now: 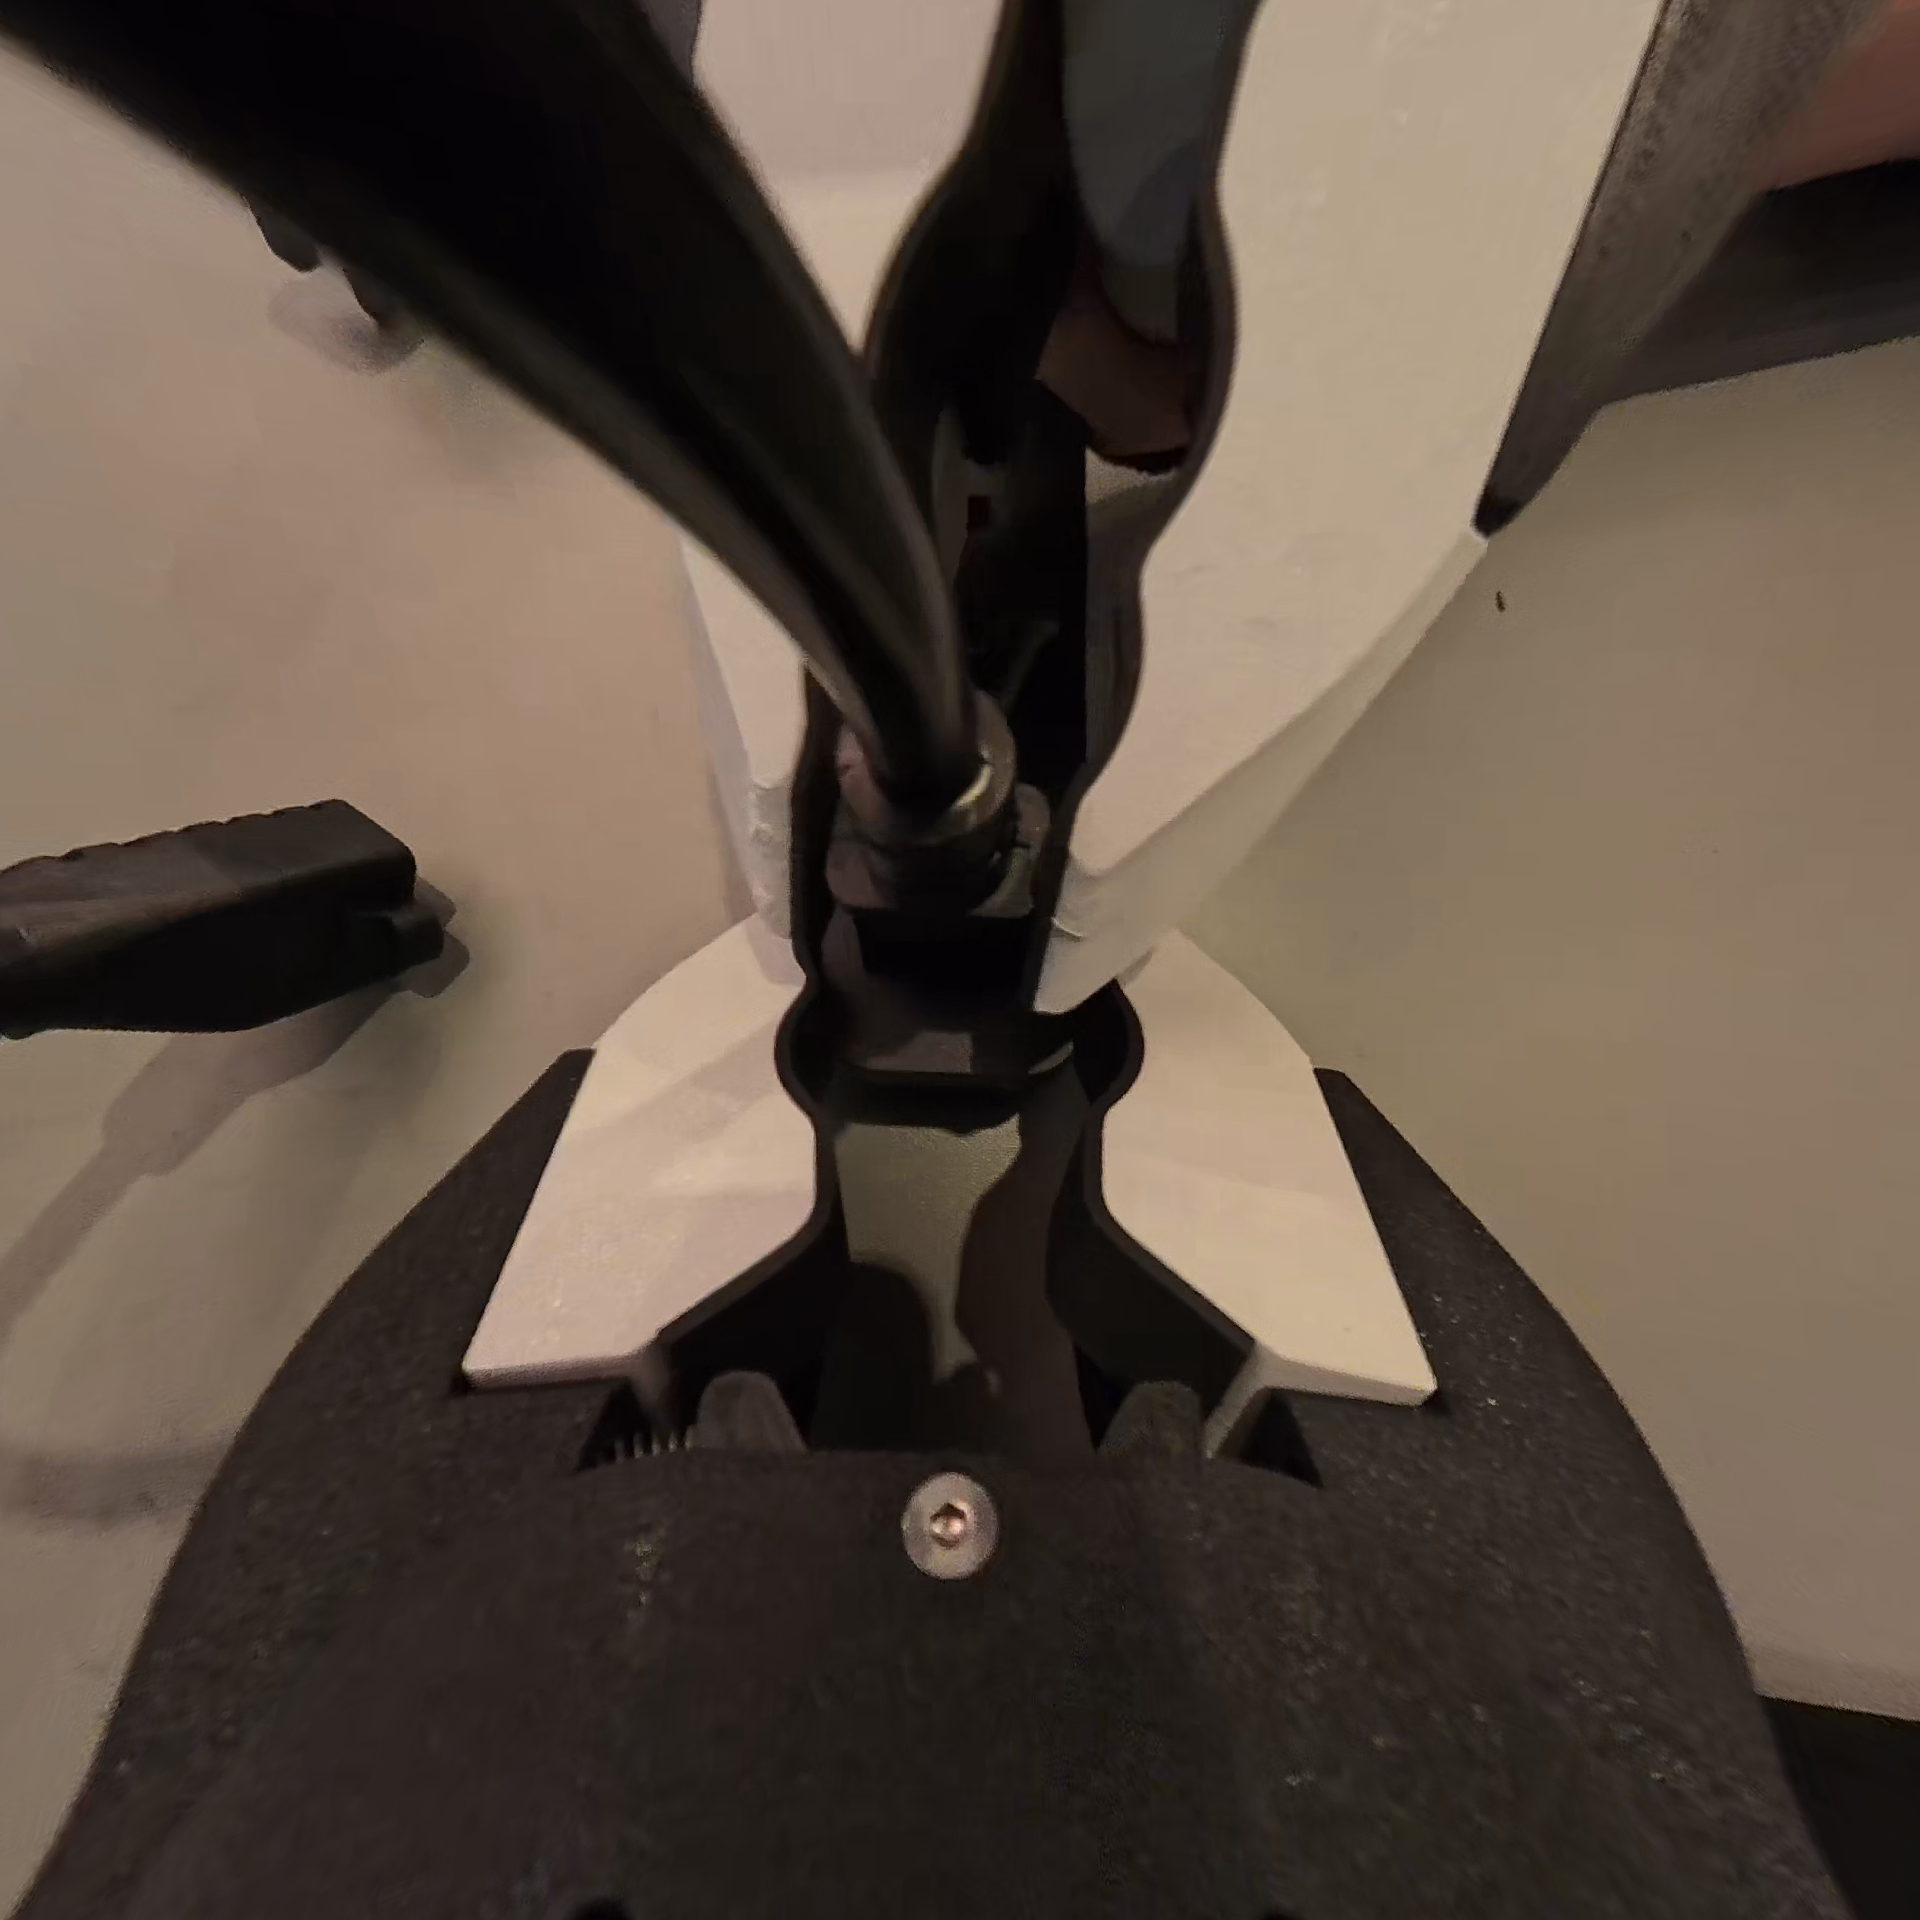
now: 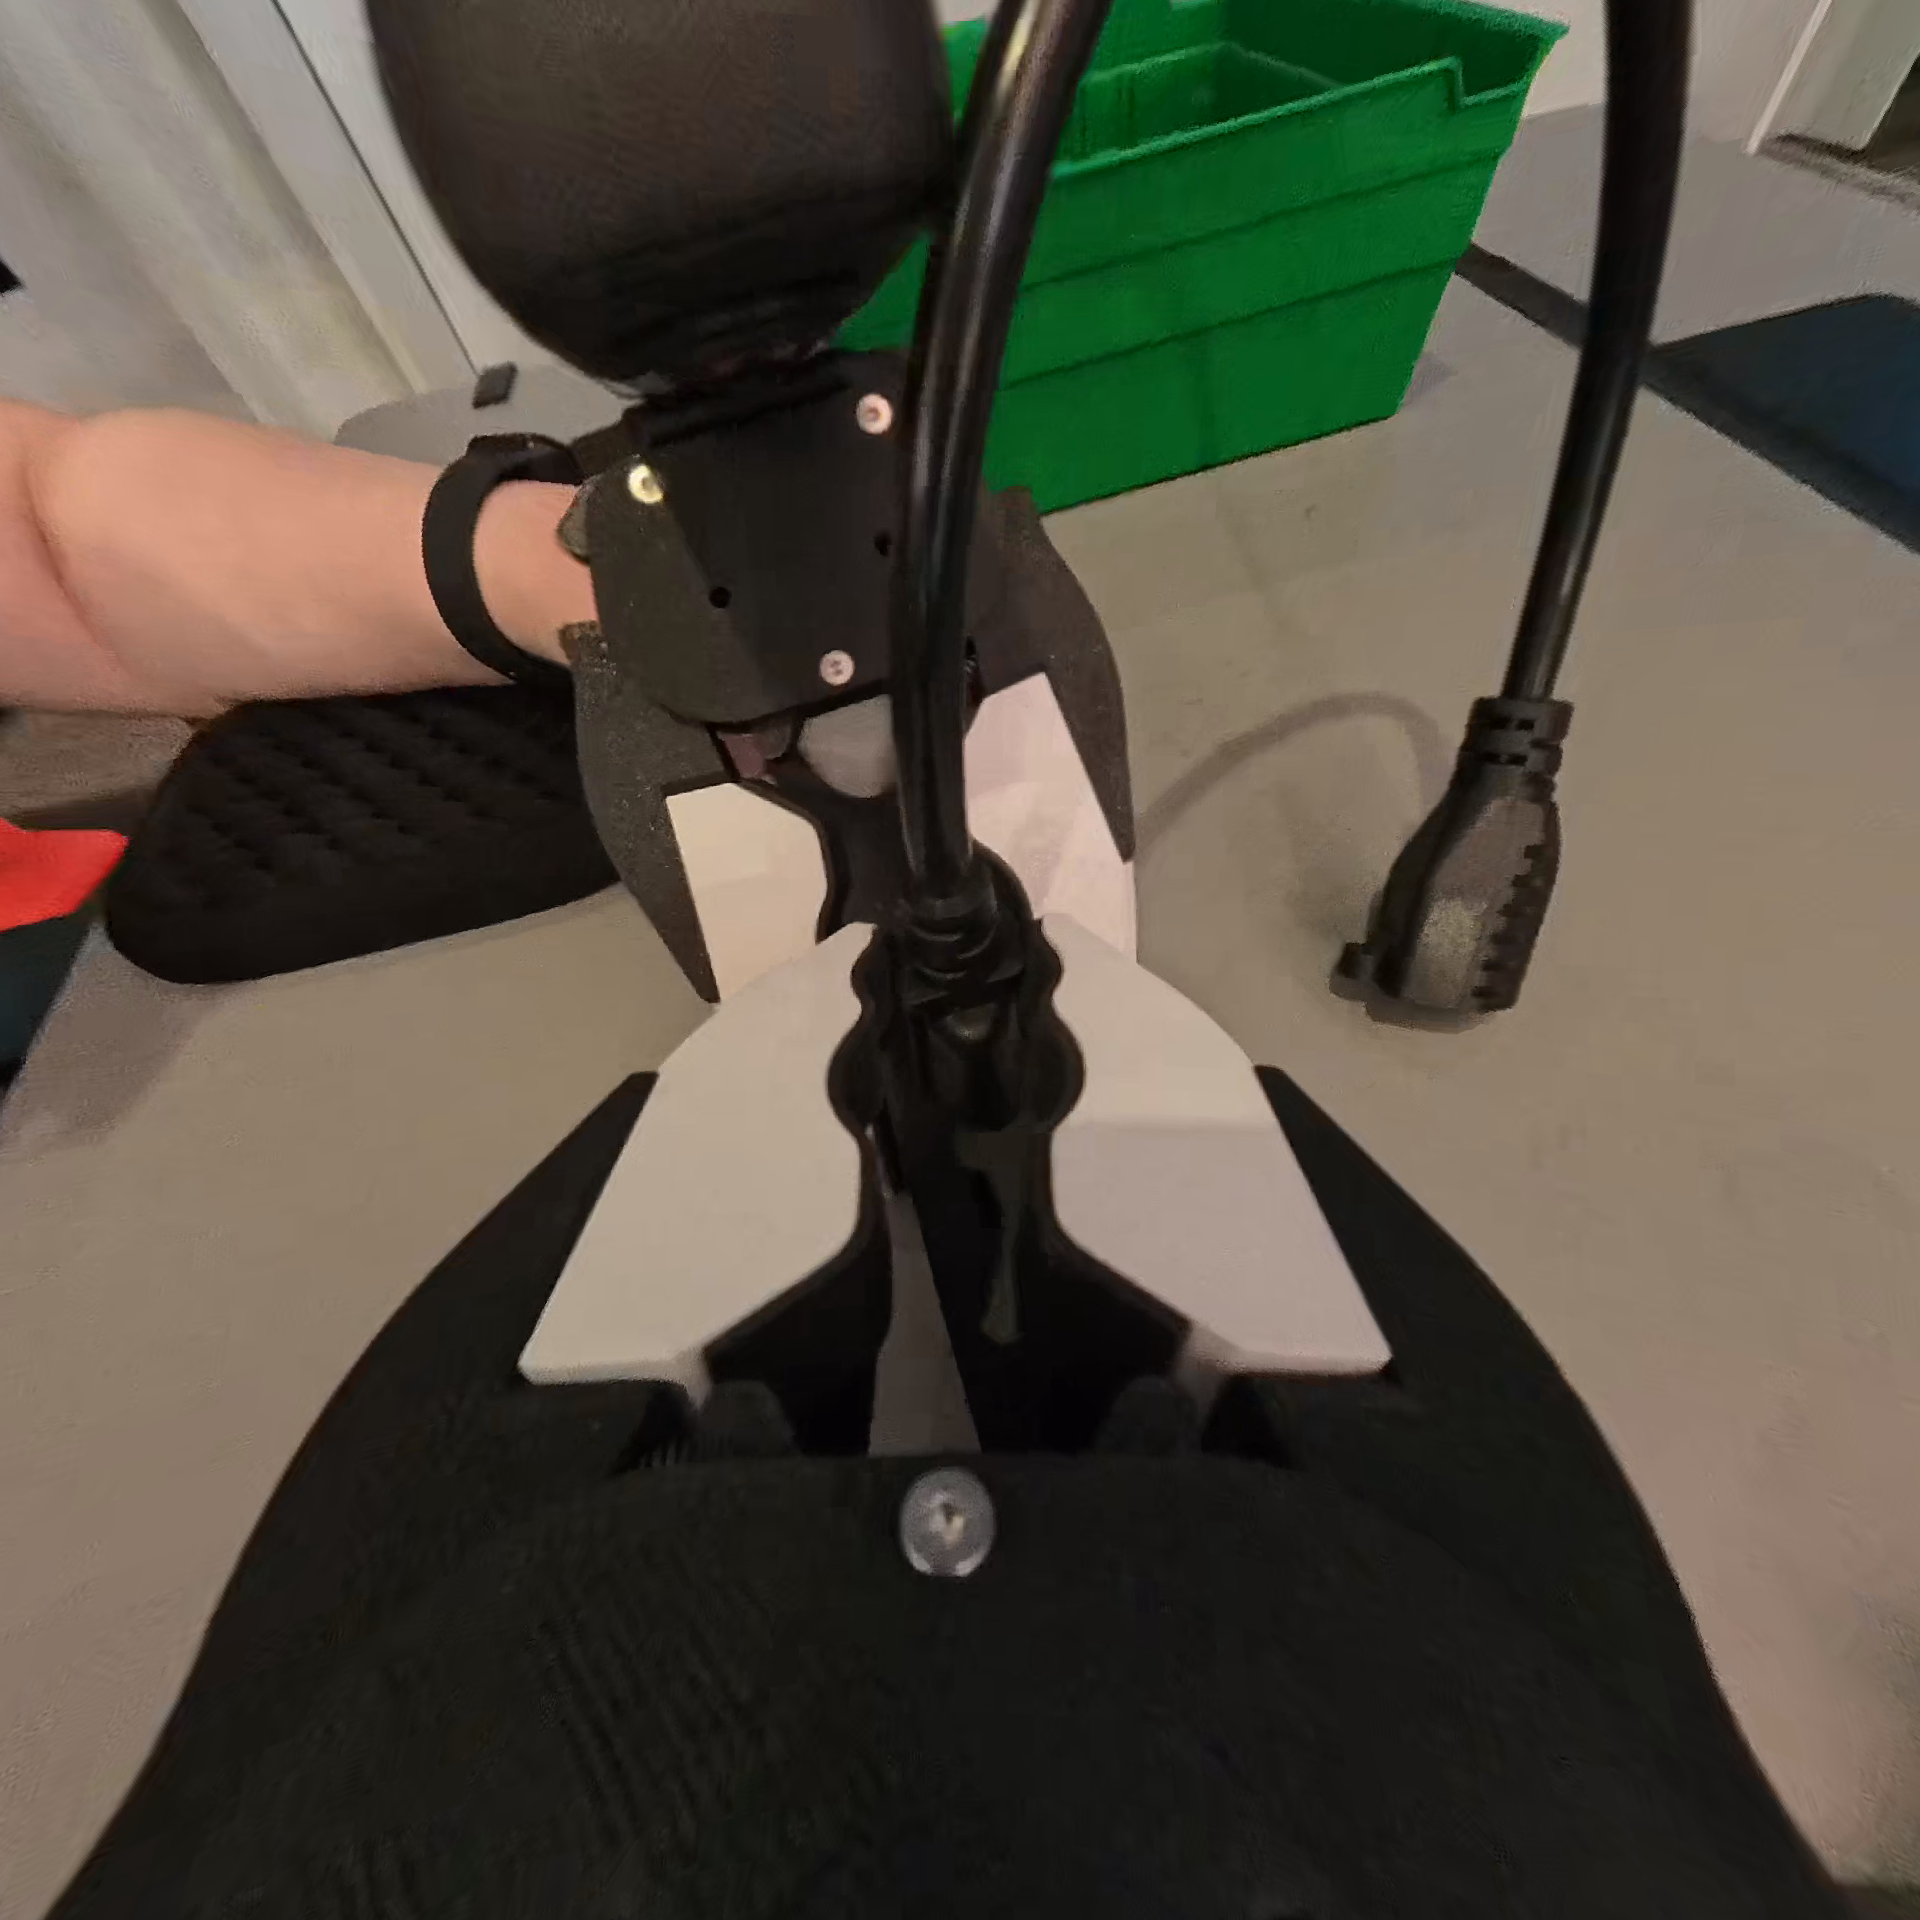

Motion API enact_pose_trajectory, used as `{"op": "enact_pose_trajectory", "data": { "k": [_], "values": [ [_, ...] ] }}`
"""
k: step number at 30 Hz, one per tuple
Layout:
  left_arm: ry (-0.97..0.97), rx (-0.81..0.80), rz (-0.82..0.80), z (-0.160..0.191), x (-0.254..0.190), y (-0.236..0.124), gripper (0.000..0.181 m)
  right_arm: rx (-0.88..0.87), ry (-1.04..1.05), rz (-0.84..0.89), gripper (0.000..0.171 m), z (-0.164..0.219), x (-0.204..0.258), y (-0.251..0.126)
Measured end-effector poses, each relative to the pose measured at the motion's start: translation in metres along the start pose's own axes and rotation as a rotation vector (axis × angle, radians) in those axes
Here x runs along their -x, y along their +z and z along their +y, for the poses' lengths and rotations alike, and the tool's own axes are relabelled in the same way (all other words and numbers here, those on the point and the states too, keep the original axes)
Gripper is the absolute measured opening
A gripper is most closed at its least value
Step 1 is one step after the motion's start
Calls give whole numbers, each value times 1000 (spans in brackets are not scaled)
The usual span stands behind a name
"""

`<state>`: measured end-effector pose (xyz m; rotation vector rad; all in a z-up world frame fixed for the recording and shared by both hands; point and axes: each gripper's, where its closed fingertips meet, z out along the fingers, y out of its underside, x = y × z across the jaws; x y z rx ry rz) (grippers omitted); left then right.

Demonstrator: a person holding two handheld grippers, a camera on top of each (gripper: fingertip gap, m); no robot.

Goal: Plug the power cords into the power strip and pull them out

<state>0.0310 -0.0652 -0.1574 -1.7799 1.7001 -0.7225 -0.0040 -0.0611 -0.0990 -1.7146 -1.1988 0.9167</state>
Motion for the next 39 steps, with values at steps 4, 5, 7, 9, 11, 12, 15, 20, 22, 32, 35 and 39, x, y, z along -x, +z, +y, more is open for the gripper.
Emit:
{"op": "enact_pose_trajectory", "data": {
  "k": [4, 5, 7, 9, 11, 12, 15, 20, 22, 32, 35, 39],
  "values": [
    [9, -2, 2, 0, -1, 0, 46, -12, -64, 36, 21, 0, 1, -1],
    [13, -1, 7, 0, -2, 0, 47, -10, -49, 34, 21, 0, 1, -1],
    [14, 14, 7, 1, -2, 0, 47, -14, 5, 20, 21, -1, -1, 0],
    [16, 16, -5, 1, -2, 0, 47, -30, 84, -18, 20, -1, -3, 0],
    [20, 4, -5, 0, -2, -1, 47, -45, 120, -34, 20, -2, -3, -1],
    [13, -2, 2, 0, -2, -1, 47, -48, 126, -37, 20, -3, -3, -1],
    [8, -4, 7, 0, -2, -1, 47, -59, 133, -46, 19, -3, -3, -2],
    [7, 4, 5, 0, -3, 0, 46, -36, 47, -84, 22, 1, 1, -2],
    [11, 4, 13, -1, -3, 0, 45, -23, 40, -84, 23, 3, 1, -2],
    [24, 3, 28, -1, -5, 0, 45, -55, -96, 14, 31, 5, 3, -1],
    [25, 3, 30, -1, -5, 0, 45, -52, -81, 14, 38, 5, 2, -2],
    [25, 2, 31, -1, -5, -1, 45, 23, -83, 33, 50, 13, -2, -6]
  ]
}}
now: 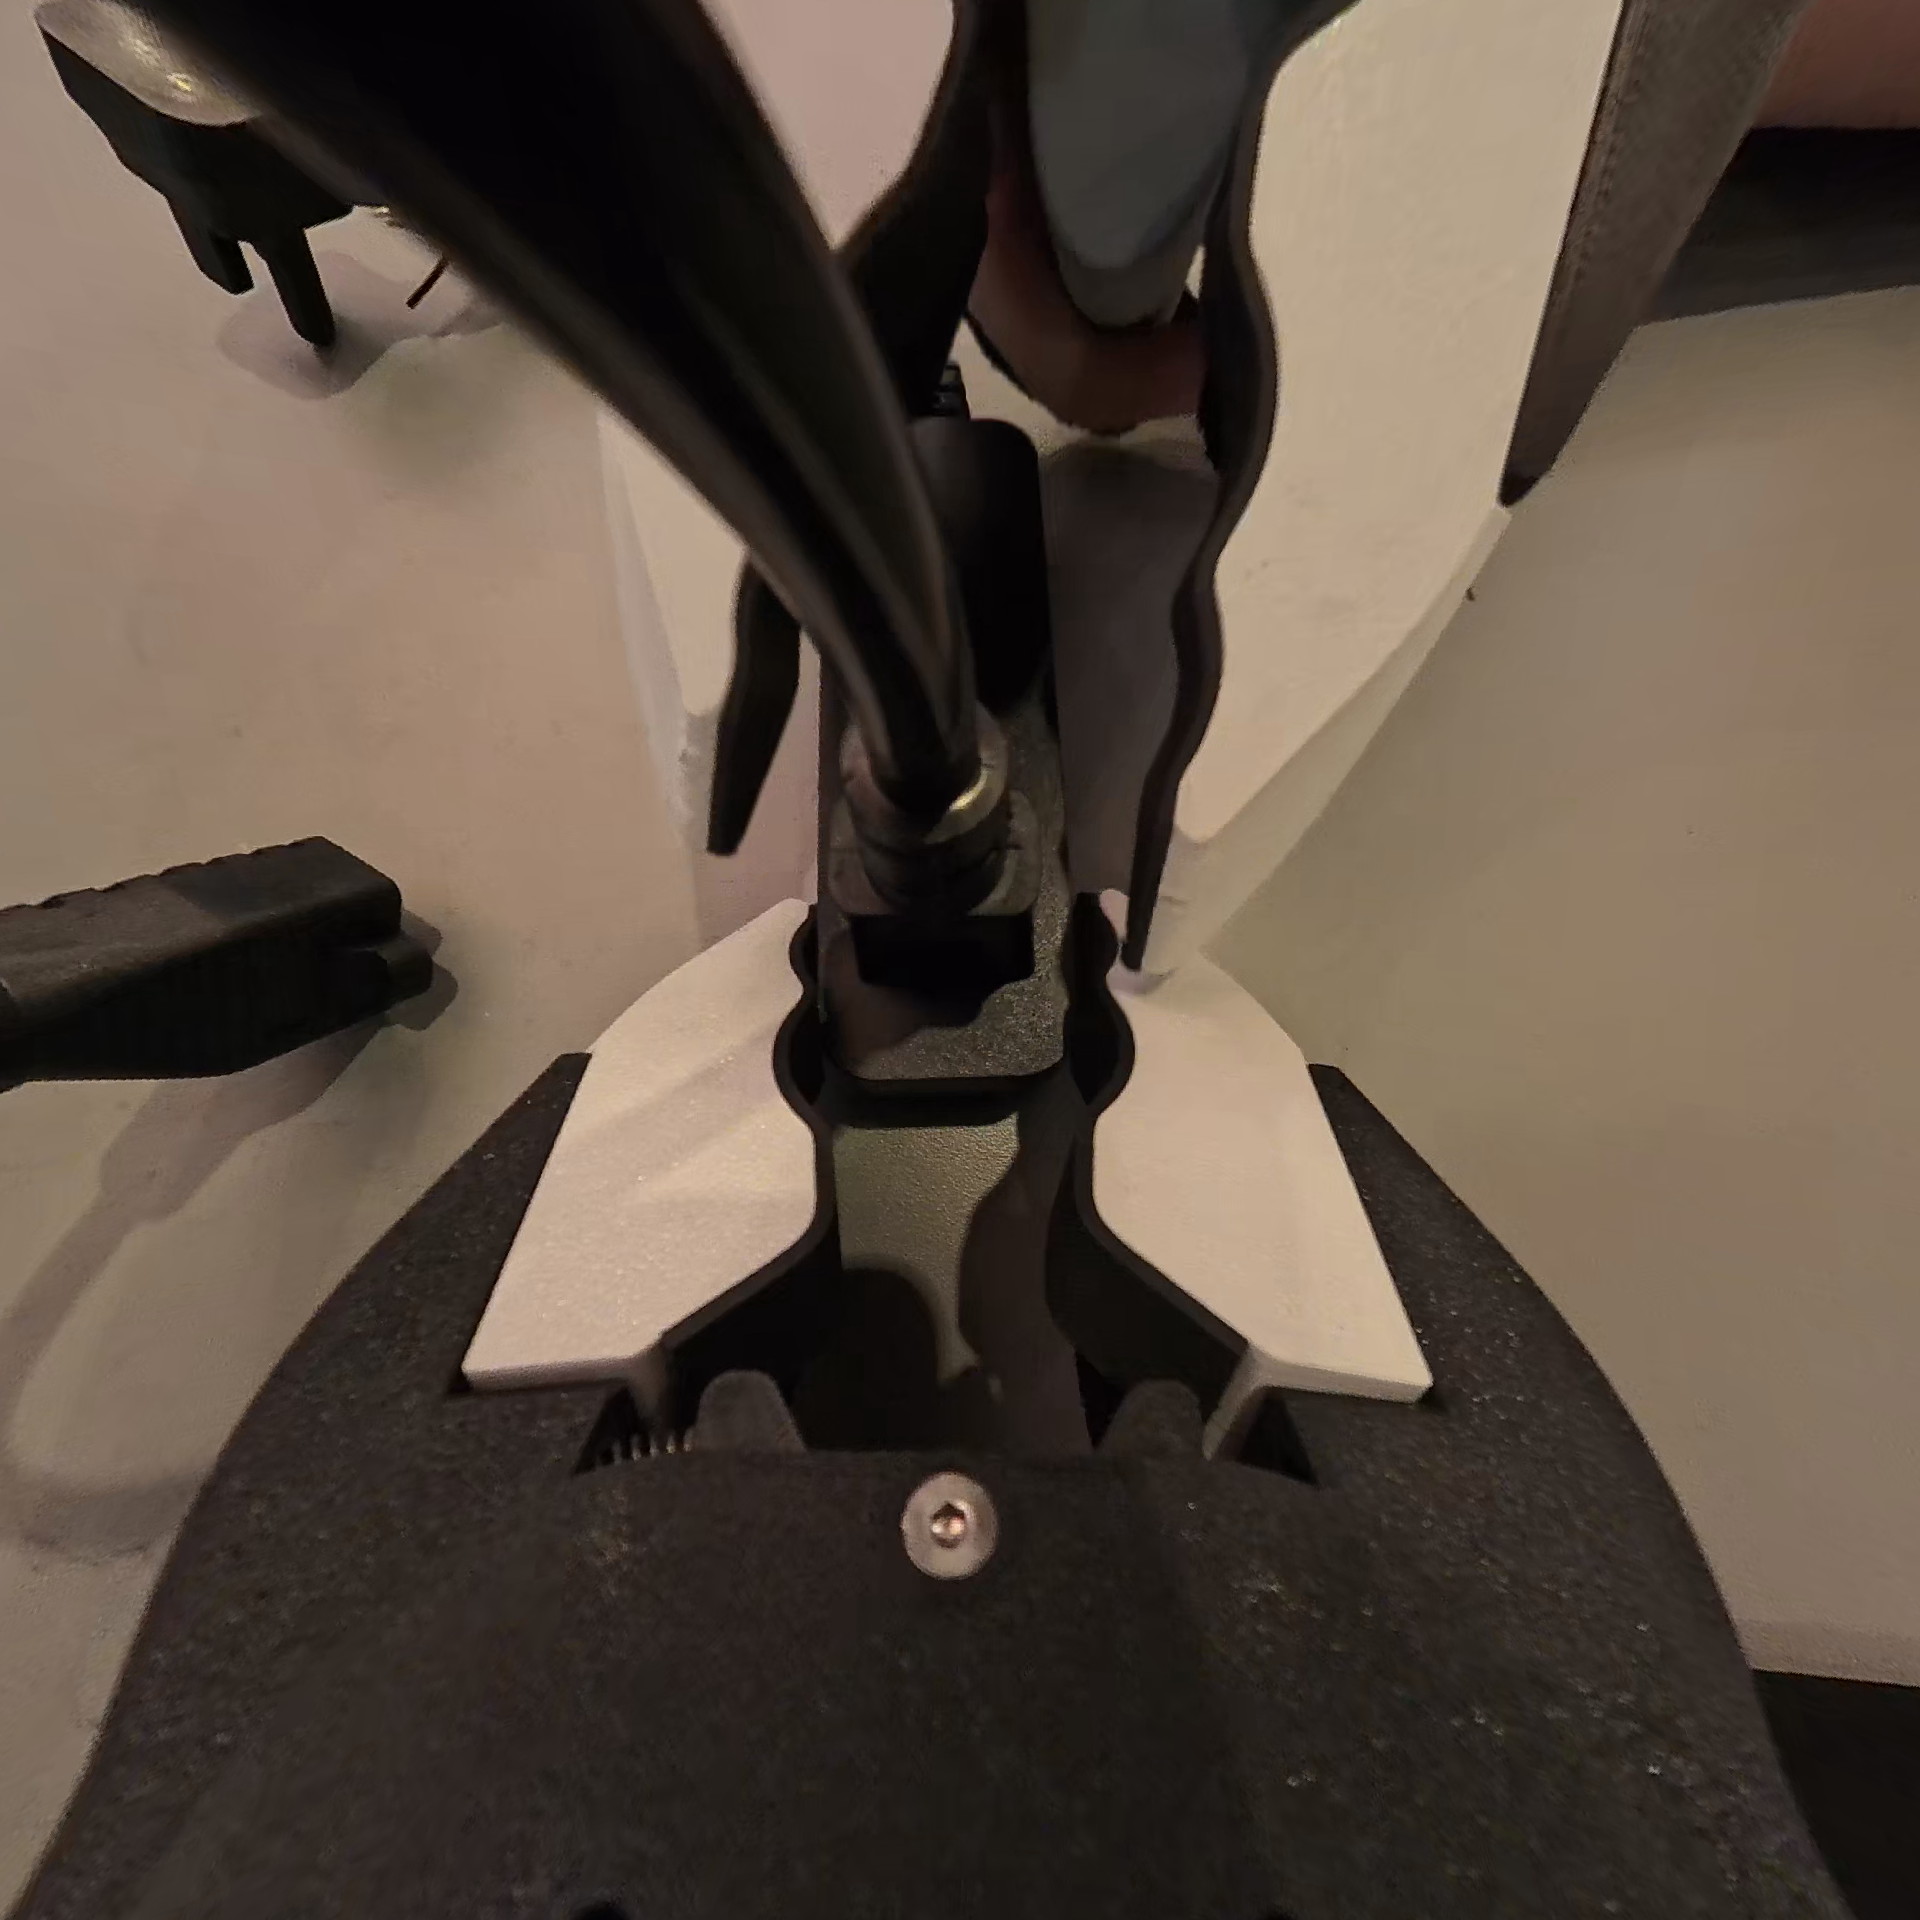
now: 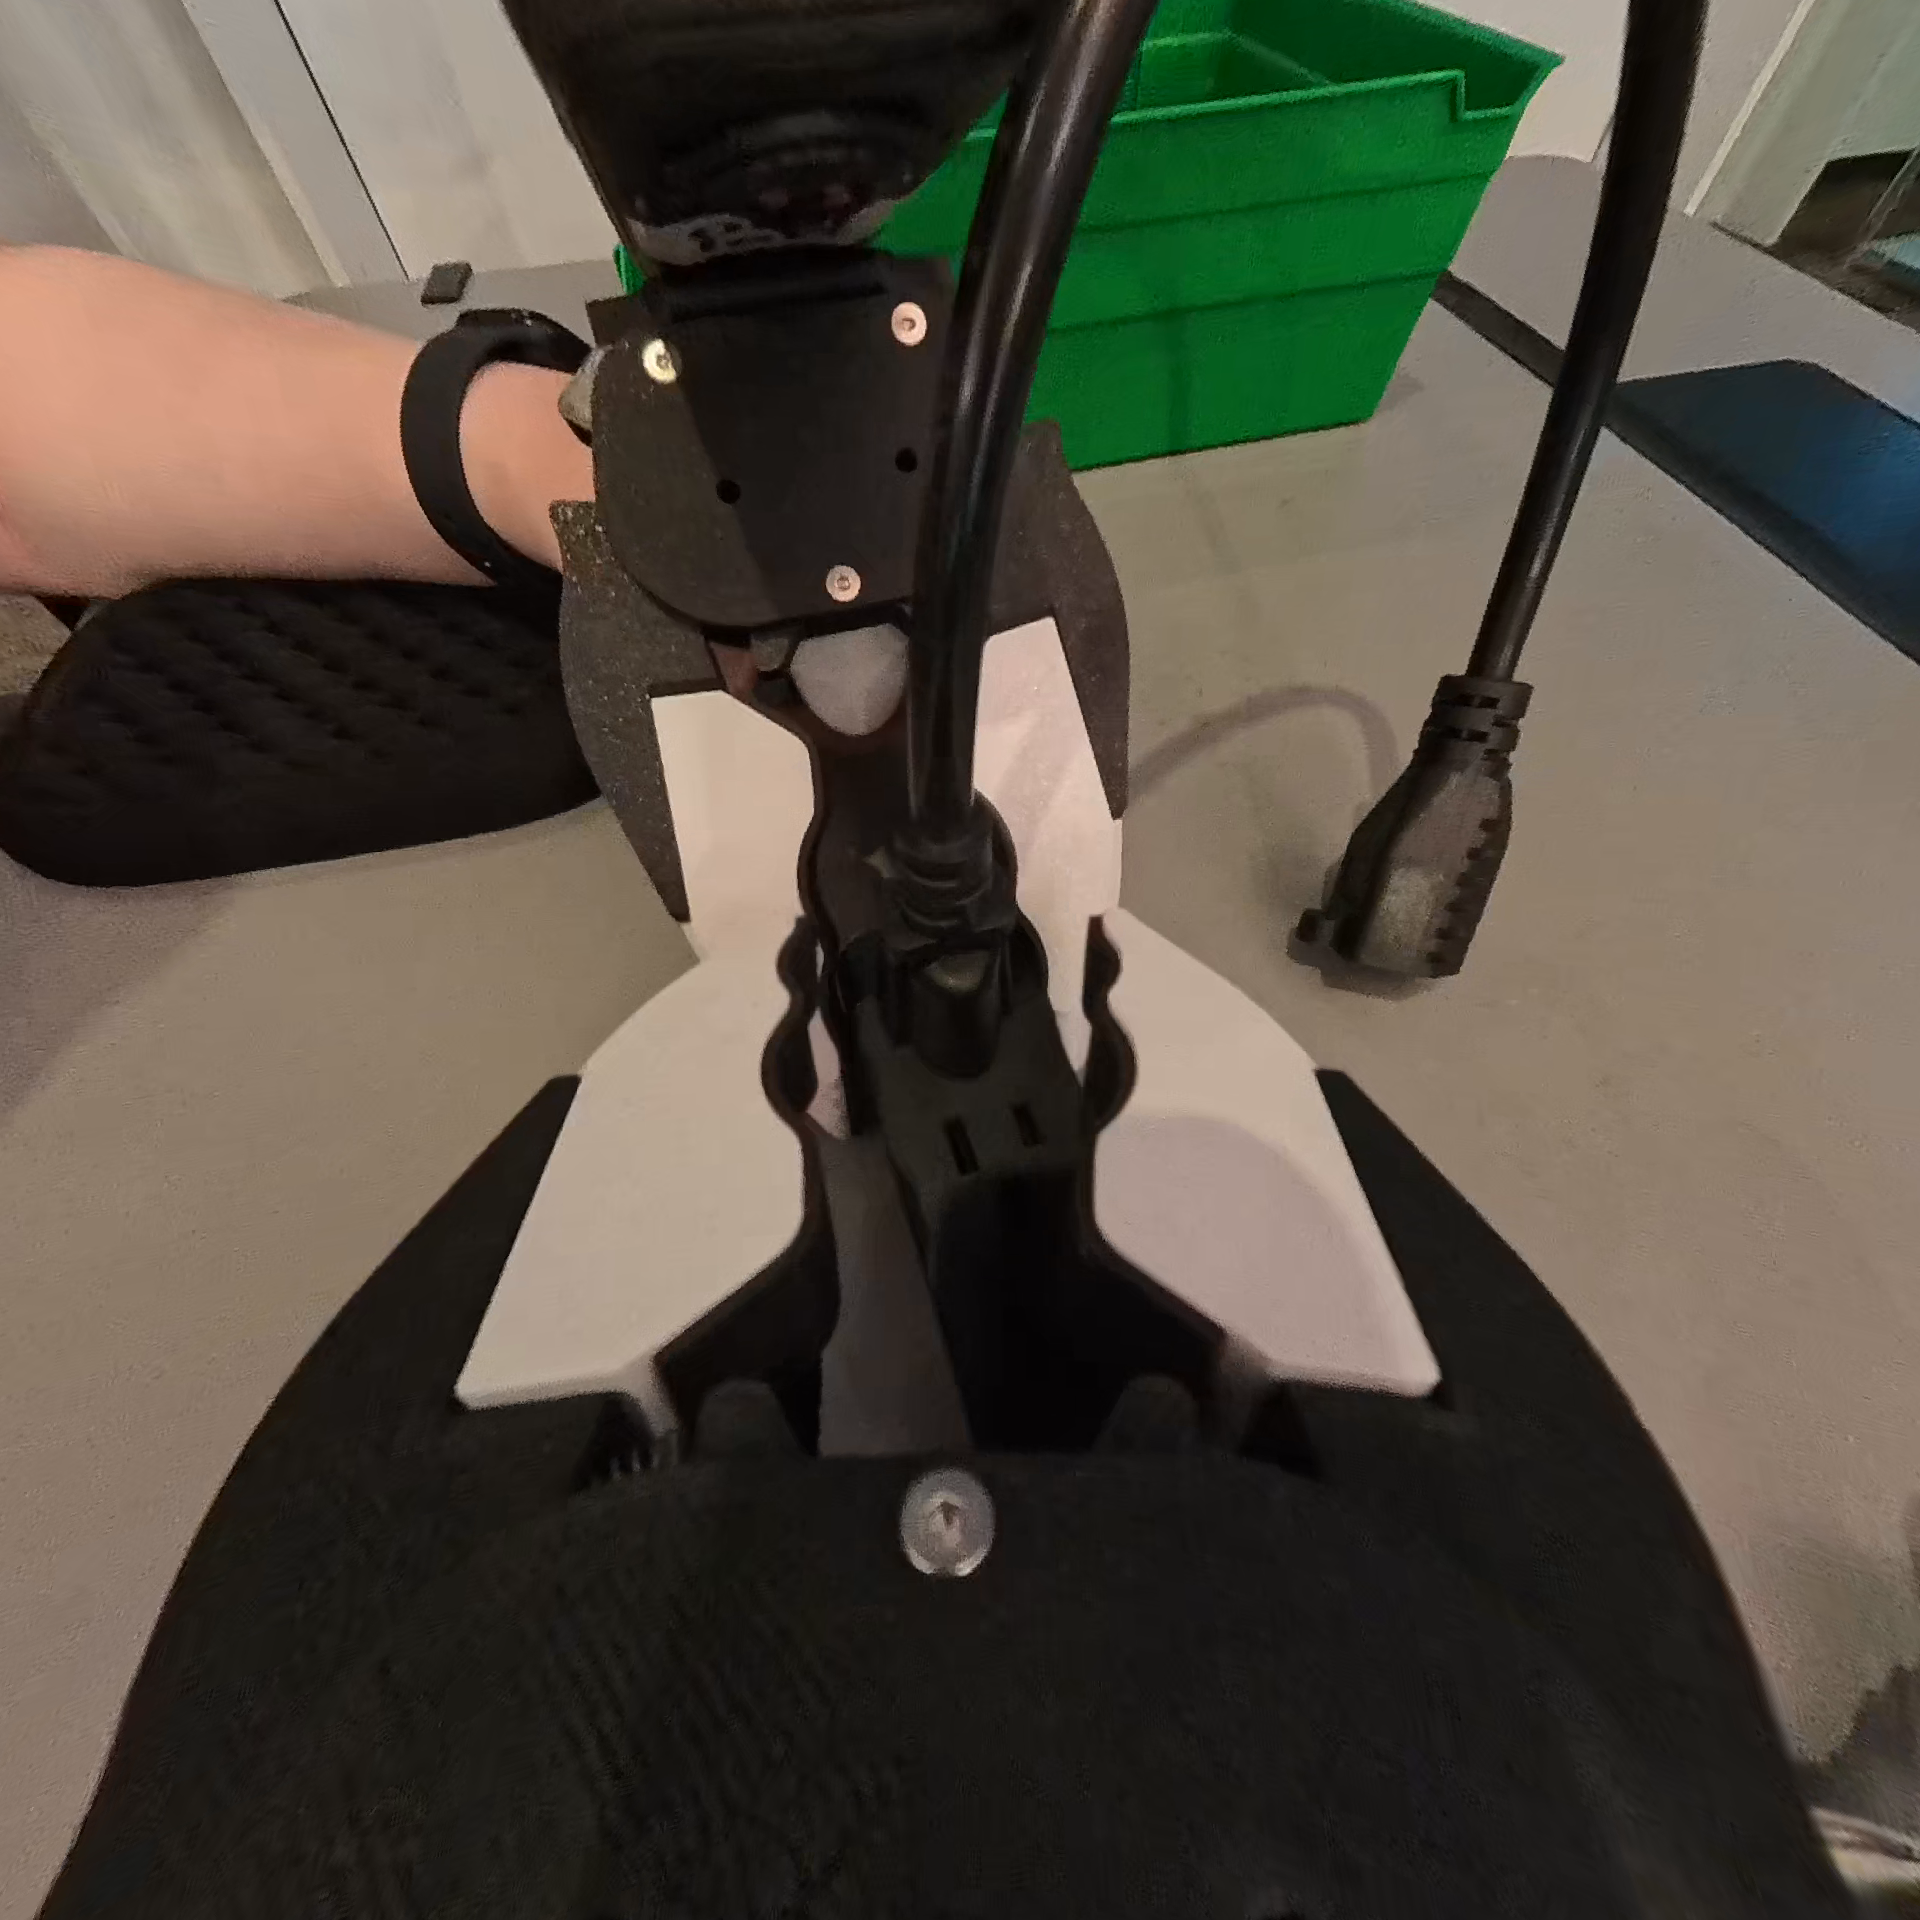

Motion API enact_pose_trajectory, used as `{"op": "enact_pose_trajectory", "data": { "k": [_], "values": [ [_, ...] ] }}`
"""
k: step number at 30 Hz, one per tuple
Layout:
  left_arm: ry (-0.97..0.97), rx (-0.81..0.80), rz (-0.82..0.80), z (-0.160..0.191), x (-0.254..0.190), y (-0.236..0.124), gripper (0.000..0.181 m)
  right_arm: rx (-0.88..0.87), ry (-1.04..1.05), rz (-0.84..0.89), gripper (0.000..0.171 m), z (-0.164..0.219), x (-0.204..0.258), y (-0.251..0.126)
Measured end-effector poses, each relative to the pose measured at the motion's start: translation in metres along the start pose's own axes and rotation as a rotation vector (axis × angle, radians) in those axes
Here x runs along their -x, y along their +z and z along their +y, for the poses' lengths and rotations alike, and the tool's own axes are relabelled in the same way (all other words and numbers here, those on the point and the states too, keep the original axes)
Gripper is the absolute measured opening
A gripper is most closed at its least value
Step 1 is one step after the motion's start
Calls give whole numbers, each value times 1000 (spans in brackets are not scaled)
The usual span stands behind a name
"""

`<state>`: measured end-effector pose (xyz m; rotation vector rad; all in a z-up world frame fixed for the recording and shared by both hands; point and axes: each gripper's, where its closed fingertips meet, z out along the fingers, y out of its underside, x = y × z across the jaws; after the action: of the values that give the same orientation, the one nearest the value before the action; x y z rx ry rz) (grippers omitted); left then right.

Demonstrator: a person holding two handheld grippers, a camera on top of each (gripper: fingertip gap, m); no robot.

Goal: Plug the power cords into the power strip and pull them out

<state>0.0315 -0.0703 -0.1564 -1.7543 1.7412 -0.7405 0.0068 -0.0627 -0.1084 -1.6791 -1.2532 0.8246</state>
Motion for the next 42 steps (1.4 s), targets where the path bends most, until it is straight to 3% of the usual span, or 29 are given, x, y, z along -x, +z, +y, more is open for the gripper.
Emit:
{"op": "enact_pose_trajectory", "data": {
  "k": [6, 11, 15, 18, 21, 23, 37, 42],
  "values": [
    [8, 0, 9, 1, -1, -1, 46, 69, -101, 79, 56, 4, -14, -28],
    [16, -11, 31, 2, -2, -5, 46, -8, -83, -2, 45, 2, -13, -50],
    [-65, -146, 108, -21, -7, -20, 51, 75, -68, -75, 39, 22, -6, -42],
    [-106, -237, 149, -36, -9, -31, 45, 173, -83, -52, 55, 40, -9, -31],
    [-56, -225, 89, -33, -4, -29, 26, 186, -71, -34, 52, 44, -9, -21],
    [-52, -224, 80, -33, -3, -29, 25, 191, -74, -23, 46, 44, -12, -20],
    [-102, -257, 94, -36, -3, -27, 25, 234, -36, -65, 48, 48, -11, -13],
    [-104, -259, 97, -36, -3, -27, 25, 107, -12, -90, 43, 32, -10, -22]
  ]
}}
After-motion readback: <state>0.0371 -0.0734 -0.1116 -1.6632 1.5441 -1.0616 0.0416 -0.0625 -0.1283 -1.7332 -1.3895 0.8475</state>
